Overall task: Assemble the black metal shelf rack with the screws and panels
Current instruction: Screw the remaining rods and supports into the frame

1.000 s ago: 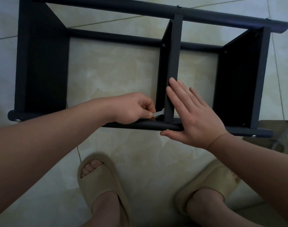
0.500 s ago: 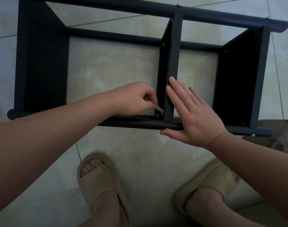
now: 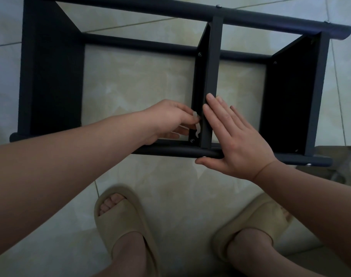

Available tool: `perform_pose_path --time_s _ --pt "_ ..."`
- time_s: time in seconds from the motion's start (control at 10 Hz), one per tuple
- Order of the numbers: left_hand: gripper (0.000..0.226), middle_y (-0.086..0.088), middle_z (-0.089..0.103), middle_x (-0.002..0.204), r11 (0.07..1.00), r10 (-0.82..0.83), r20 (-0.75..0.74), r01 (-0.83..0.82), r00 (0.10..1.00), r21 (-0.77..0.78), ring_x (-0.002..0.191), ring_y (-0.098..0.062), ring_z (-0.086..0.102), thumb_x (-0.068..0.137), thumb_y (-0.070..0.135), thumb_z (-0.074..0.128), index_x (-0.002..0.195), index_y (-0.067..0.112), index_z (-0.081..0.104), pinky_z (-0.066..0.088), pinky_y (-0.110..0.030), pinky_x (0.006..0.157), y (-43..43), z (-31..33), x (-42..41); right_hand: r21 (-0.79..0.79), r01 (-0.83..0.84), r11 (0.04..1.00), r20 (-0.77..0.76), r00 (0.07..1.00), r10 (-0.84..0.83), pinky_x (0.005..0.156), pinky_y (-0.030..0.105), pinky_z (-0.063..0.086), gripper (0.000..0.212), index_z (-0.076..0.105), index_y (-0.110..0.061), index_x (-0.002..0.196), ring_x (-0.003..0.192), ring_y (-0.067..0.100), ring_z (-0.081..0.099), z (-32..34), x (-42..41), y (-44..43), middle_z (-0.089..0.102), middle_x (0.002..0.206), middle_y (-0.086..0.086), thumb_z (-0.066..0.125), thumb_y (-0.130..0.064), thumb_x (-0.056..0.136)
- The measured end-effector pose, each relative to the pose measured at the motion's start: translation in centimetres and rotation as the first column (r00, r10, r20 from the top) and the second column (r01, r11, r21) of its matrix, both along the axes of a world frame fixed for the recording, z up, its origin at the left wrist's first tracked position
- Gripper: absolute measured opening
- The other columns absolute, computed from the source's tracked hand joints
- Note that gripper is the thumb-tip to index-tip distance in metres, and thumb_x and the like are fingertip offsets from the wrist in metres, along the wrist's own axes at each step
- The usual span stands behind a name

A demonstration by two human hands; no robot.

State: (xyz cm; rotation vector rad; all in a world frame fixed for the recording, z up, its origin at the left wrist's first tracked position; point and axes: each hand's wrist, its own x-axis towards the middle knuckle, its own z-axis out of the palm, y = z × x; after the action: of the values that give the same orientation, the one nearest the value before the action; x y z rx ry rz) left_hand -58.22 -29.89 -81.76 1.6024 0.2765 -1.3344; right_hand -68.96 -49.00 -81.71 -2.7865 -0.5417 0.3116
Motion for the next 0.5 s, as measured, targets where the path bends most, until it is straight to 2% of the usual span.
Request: perform_pose_path --time_s 0.3,0.5 --pt "0.007 0.005 0.076 0.081 0.998 0.055 0.001 -0.055 0.998 -0.025 0.074 -0.009 0.067 0.089 0.021 0.070 0.085 0.025 0.069 0.048 -0.028 0.073 -0.19 0.15 0.00 0.007 0.007 1.000 0.003 1.000 -0.007 0.122 0.057 0.027 0.105 0.018 -0.002 0.160 0.158 0.029 0.009 0.04 0.00 0.04 0.008 0.170 0.013 0.048 -0.074 0.091" --pt "0.002 0.005 0.077 0.084 0.996 0.090 -0.008 -0.090 0.996 -0.018 0.076 -0.009 0.067 0.090 0.024 0.071 0.091 0.023 0.070 0.047 -0.027 0.073 -0.15 0.17 0.05 0.013 0.008 1.000 0.007 1.000 -0.008 0.121 0.057 0.028 0.104 0.020 -0.001 0.160 0.157 0.030 0.010 0.06 -0.01 0.05 0.009 0.170 0.014 0.050 -0.073 0.091"
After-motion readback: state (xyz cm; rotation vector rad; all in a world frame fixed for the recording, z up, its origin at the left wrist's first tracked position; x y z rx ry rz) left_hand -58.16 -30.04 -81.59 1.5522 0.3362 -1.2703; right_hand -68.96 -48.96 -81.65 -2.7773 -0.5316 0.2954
